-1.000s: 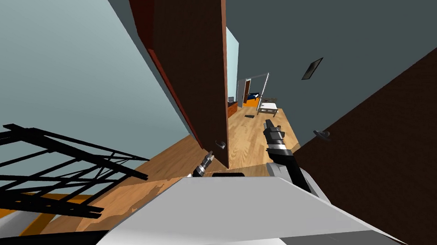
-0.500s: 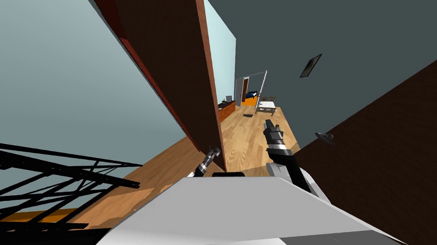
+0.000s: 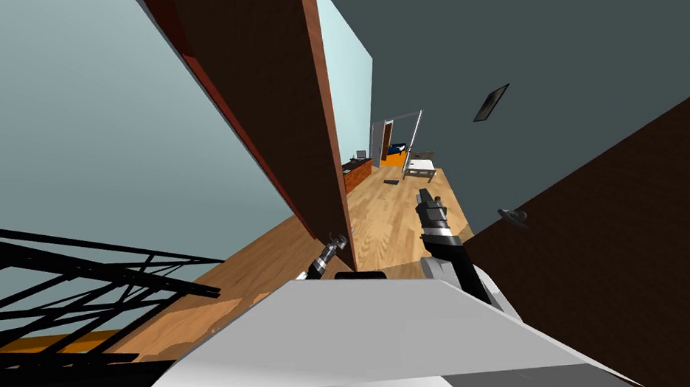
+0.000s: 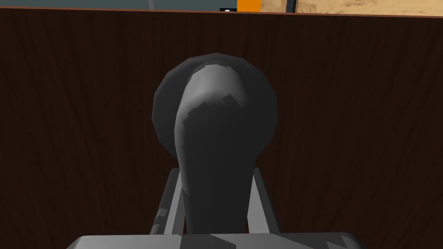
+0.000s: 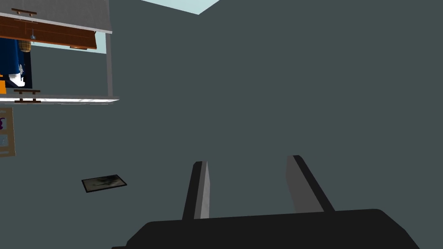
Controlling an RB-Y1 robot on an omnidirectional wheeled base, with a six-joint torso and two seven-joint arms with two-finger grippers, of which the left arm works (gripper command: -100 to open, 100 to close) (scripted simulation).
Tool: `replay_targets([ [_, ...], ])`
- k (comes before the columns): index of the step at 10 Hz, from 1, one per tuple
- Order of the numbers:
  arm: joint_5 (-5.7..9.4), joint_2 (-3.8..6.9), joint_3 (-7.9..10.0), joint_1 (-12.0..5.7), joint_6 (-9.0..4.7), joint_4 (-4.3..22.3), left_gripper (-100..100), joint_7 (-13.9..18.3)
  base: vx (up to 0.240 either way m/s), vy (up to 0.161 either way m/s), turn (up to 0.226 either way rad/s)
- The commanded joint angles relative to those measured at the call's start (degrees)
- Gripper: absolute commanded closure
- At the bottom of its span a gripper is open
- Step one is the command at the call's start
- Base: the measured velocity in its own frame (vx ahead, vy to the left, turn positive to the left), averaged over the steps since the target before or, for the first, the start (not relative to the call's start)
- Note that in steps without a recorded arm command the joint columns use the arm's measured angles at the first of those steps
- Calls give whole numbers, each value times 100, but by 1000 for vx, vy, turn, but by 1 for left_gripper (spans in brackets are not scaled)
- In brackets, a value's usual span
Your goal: Push the door open
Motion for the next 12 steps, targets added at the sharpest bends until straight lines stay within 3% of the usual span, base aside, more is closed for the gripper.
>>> replay_targets([
  [1, 3, 2, 2, 2, -18, -8, 100, 3, -13, 7, 1],
  [2, 3, 2, 2, 2, -18, -8, 100, 3, 0, 0, 0],
  [6, 299, -64, 97, 60, 106, -60, 100, -255, 144, -103, 10],
  [12, 891, -185, 289, 185, 310, -177, 100, -760, 148, -122, 21],
])
